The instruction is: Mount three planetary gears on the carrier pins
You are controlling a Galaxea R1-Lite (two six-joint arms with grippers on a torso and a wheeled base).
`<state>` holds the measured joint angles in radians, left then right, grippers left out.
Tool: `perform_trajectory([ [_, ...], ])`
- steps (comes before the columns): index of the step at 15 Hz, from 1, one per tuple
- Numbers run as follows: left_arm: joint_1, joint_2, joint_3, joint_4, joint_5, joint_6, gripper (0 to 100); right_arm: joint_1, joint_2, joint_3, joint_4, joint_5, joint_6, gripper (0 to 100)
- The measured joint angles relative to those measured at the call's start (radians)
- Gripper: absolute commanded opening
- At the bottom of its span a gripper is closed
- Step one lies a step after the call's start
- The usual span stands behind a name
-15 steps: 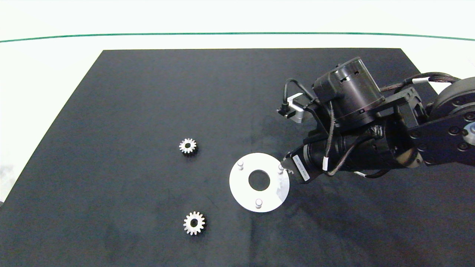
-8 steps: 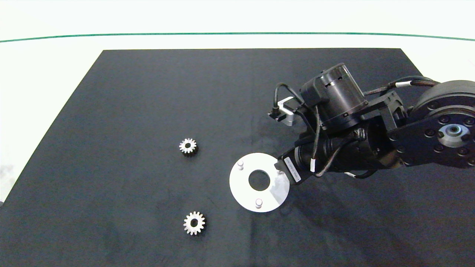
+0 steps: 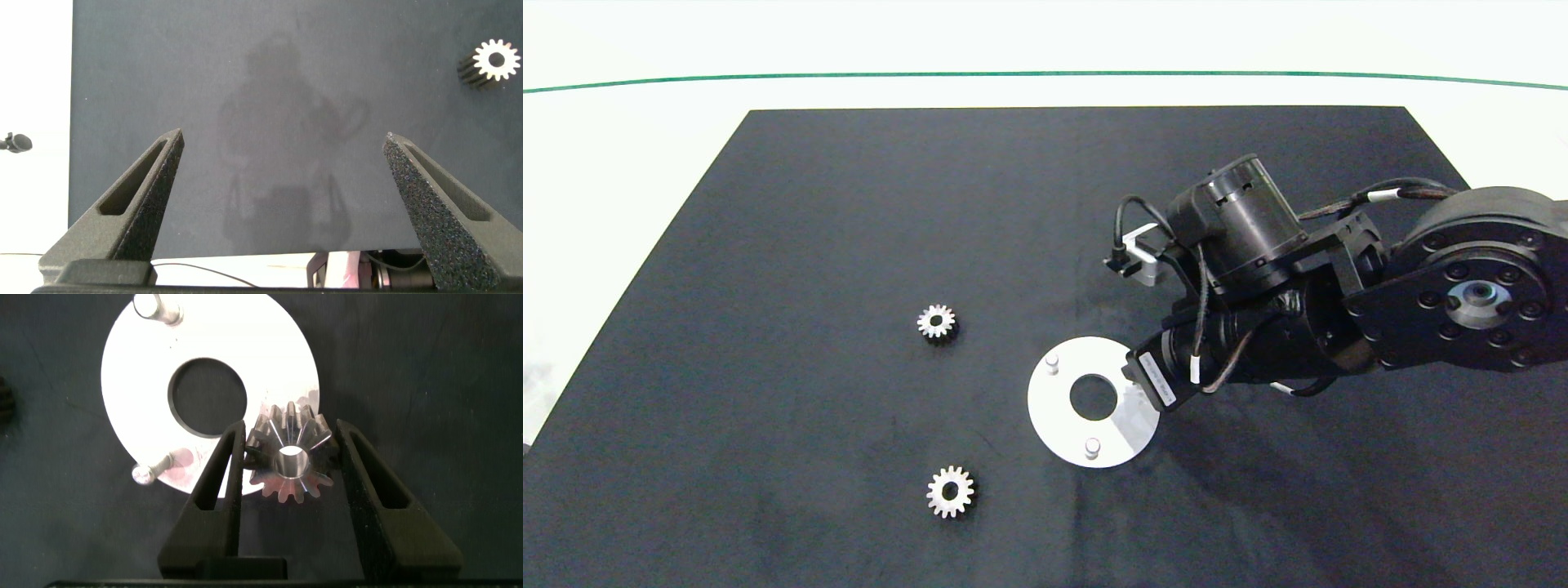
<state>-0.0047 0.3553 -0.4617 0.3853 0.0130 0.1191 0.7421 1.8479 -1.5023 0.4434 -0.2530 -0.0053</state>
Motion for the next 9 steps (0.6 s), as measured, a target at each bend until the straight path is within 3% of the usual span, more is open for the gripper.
perform_trajectory([
  [9,0.0,0.0,0.0,-0.001,0.0,0.0,100,-0.002,0.021,-0.033,0.003,0.0,0.0,0],
])
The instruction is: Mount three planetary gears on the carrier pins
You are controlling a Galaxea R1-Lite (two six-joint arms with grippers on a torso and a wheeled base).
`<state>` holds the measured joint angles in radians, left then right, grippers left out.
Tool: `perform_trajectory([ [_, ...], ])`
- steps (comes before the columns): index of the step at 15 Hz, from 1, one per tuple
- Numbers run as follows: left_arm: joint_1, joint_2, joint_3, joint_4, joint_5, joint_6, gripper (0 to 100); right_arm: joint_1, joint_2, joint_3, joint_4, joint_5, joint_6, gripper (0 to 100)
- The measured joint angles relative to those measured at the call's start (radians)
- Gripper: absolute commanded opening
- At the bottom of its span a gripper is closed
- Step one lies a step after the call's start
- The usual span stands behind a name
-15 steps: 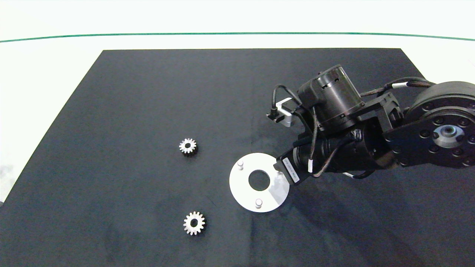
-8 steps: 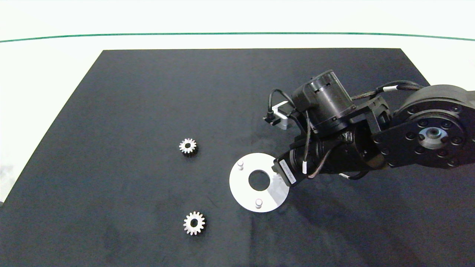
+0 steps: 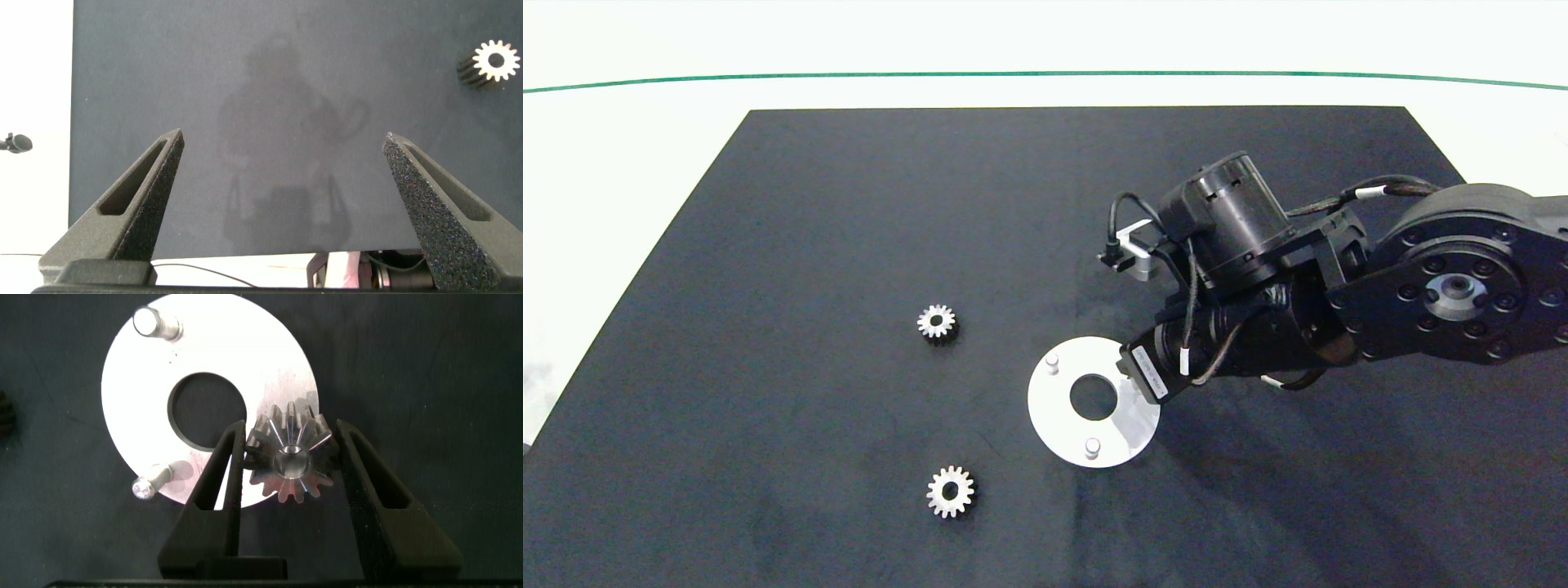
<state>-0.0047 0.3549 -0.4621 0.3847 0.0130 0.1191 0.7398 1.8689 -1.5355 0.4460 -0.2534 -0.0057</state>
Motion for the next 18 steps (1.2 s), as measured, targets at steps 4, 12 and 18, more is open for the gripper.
perform_trajectory([
  [4,-0.001,0.0,0.0,0.0,0.0,0.0,100,0.001,0.006,-0.007,0.008,0.0,0.0,0],
  [12,-0.001,0.001,-0.001,0.0,0.0,0.0,100,0.0,0.015,-0.007,0.012,0.001,0.001,0],
  [18,-0.001,0.001,-0.001,0.0,0.0,0.0,100,0.001,0.01,-0.001,0.036,0.001,0.003,0],
])
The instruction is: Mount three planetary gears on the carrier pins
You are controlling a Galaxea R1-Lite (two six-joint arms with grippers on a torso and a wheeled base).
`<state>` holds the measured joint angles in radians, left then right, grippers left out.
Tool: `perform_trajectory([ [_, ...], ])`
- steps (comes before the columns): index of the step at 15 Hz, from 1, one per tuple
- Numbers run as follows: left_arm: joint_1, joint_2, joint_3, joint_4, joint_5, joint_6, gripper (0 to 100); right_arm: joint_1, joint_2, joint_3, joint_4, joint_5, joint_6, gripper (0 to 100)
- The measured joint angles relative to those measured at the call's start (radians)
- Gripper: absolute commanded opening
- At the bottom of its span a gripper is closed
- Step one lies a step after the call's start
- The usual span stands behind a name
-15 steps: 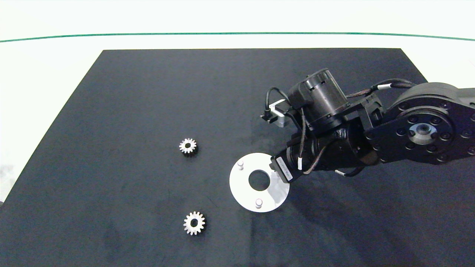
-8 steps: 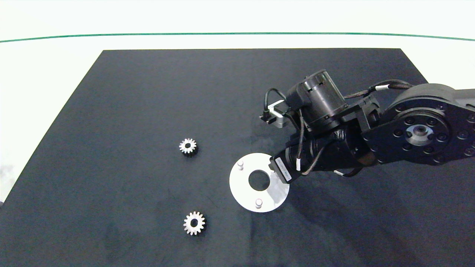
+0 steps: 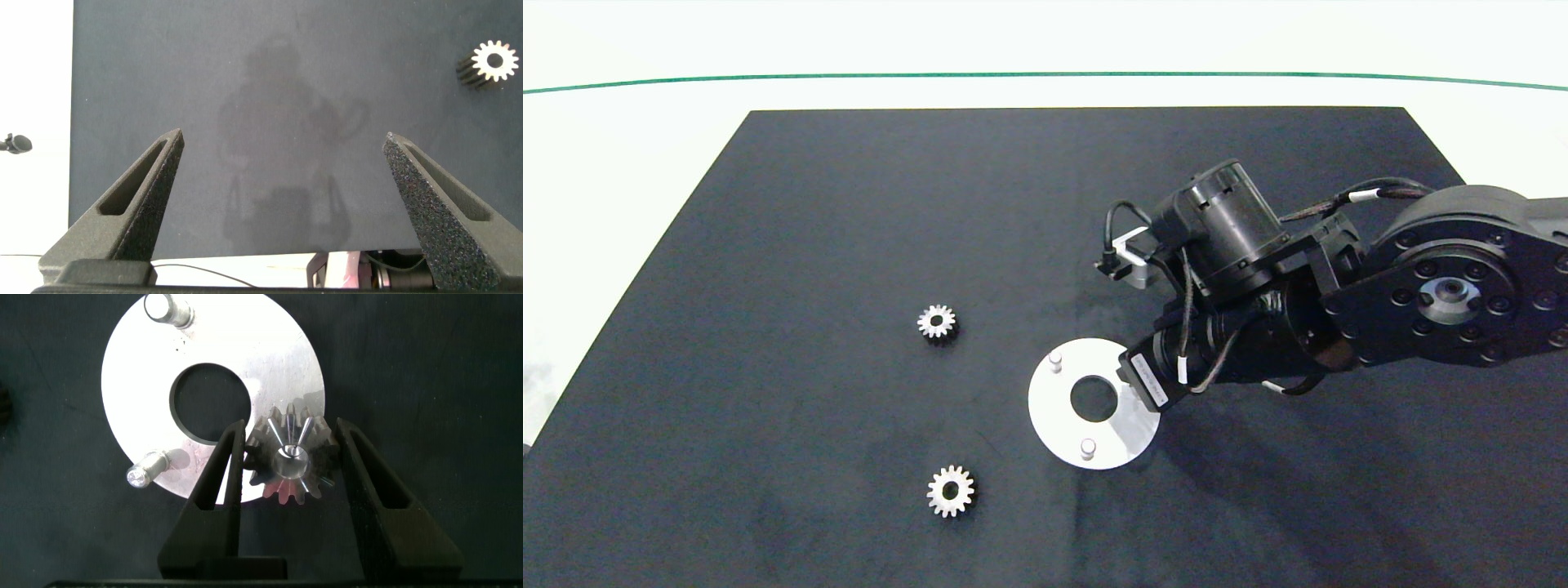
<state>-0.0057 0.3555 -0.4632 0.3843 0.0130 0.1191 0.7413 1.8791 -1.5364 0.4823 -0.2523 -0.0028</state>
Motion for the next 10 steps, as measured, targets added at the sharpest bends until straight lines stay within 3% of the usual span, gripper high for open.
perform_trajectory([
  [10,0.001,-0.001,-0.001,-0.001,0.0,0.0,100,-0.003,-0.015,0.007,0.02,-0.006,0.0,0],
])
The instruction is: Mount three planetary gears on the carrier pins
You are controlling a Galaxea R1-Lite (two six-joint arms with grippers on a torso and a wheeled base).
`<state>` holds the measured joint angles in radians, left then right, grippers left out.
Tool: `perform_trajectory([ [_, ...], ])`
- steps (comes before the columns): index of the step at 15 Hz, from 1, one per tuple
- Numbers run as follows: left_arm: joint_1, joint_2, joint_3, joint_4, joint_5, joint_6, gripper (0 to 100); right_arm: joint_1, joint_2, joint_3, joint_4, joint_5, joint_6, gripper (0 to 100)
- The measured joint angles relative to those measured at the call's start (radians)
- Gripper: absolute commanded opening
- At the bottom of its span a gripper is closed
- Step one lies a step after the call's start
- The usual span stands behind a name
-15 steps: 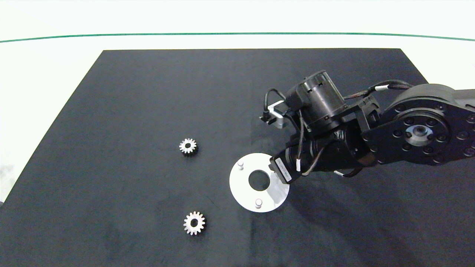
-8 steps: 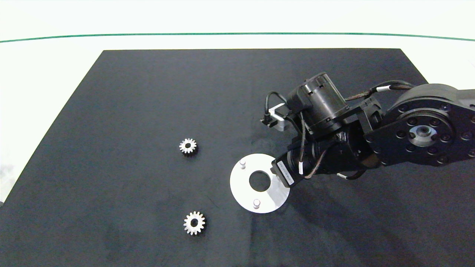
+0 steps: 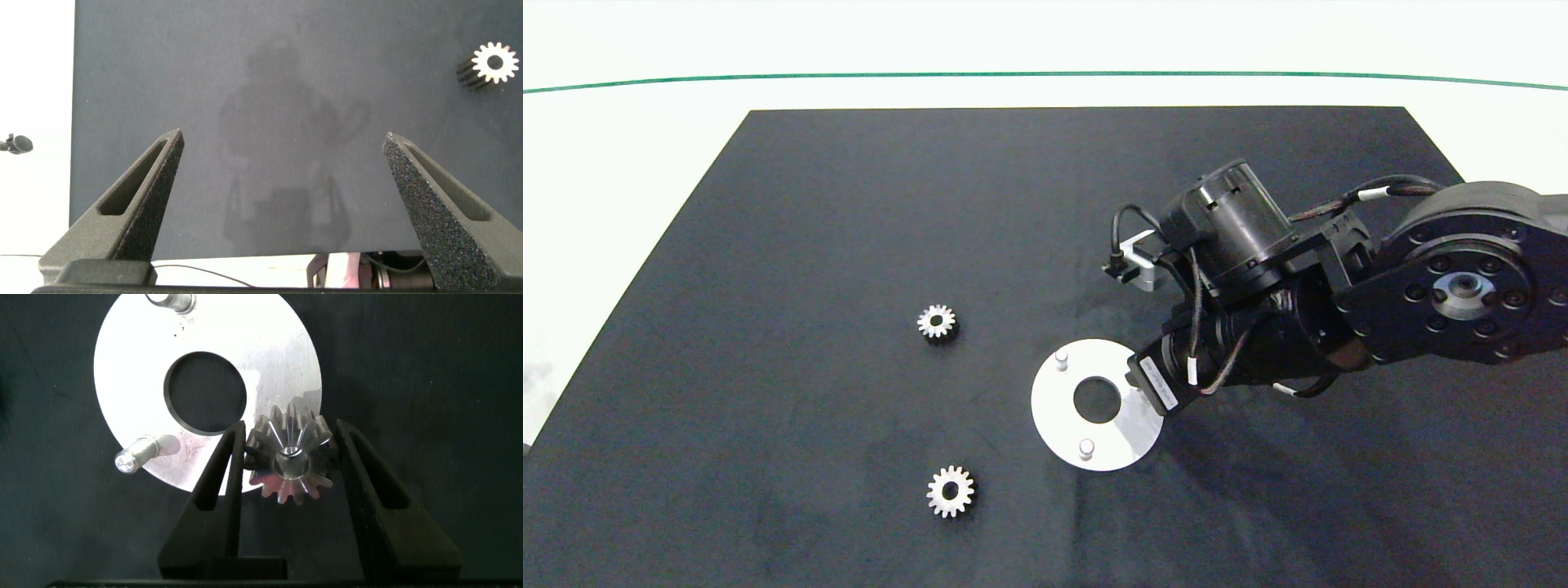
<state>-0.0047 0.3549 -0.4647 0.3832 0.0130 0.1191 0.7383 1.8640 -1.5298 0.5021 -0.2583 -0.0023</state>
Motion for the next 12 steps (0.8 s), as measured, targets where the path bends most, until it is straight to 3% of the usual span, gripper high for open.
perform_trajectory([
  [9,0.0,-0.001,0.0,0.0,0.0,-0.002,100,0.006,0.007,0.005,0.0,-0.002,0.006,0],
  [10,0.0,-0.001,0.0,0.0,0.0,-0.002,100,0.006,0.008,0.006,0.0,-0.003,0.005,100],
  [12,0.0,-0.001,0.0,-0.001,0.0,-0.004,100,0.006,0.01,0.009,0.0,-0.003,0.004,100],
])
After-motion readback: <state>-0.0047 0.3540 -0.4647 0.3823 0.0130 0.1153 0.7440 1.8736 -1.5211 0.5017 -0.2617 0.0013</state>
